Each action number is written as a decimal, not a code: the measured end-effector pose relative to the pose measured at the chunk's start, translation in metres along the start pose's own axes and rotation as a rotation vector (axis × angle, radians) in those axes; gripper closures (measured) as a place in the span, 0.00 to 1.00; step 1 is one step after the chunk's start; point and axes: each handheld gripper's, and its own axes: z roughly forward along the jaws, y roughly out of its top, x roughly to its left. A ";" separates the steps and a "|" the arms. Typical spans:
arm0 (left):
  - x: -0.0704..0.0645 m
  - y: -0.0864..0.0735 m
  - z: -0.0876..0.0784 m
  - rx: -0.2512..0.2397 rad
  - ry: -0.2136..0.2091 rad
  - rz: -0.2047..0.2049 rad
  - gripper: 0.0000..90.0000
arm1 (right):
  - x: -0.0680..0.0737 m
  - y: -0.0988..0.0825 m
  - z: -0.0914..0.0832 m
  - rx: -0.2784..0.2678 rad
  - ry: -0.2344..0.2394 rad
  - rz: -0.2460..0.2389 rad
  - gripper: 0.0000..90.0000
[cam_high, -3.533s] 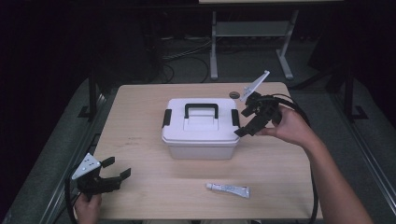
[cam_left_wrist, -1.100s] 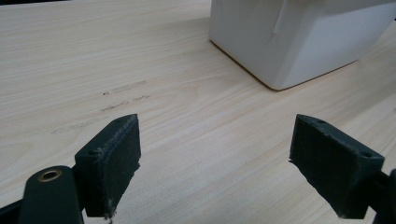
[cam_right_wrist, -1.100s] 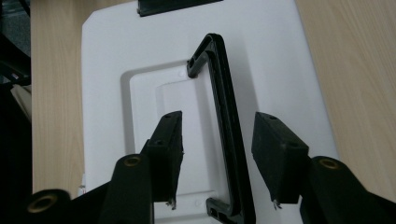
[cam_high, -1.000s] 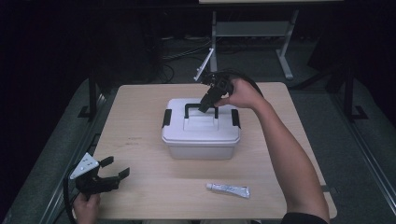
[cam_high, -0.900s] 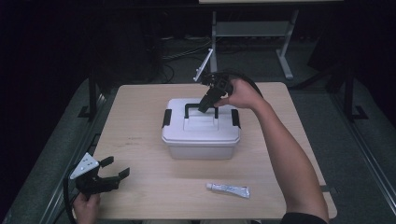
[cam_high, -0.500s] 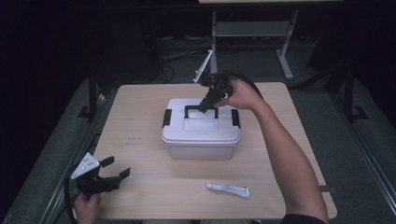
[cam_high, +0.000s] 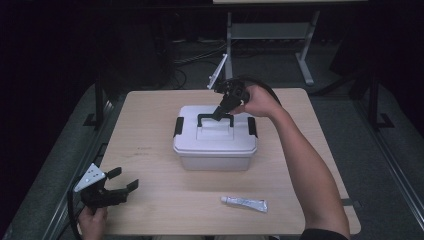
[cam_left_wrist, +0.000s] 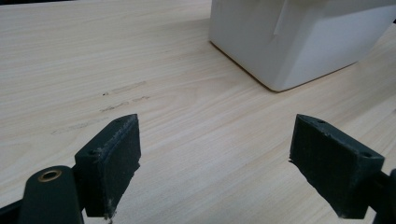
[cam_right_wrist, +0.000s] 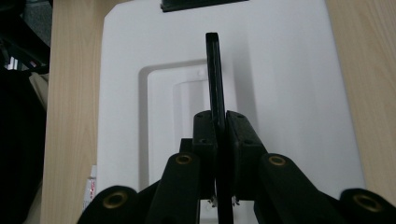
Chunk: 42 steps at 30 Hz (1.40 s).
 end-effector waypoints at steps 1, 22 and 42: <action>0.000 0.000 0.000 0.000 0.001 0.002 0.17 | 0.000 0.000 0.000 0.000 0.001 -0.003 0.92; 0.001 0.000 -0.001 -0.005 0.005 -0.002 0.17 | 0.003 0.004 -0.008 -0.019 -0.023 -0.018 0.92; 0.001 0.000 0.000 -0.013 0.004 -0.010 0.17 | 0.013 0.001 -0.029 -0.050 -0.048 -0.022 0.93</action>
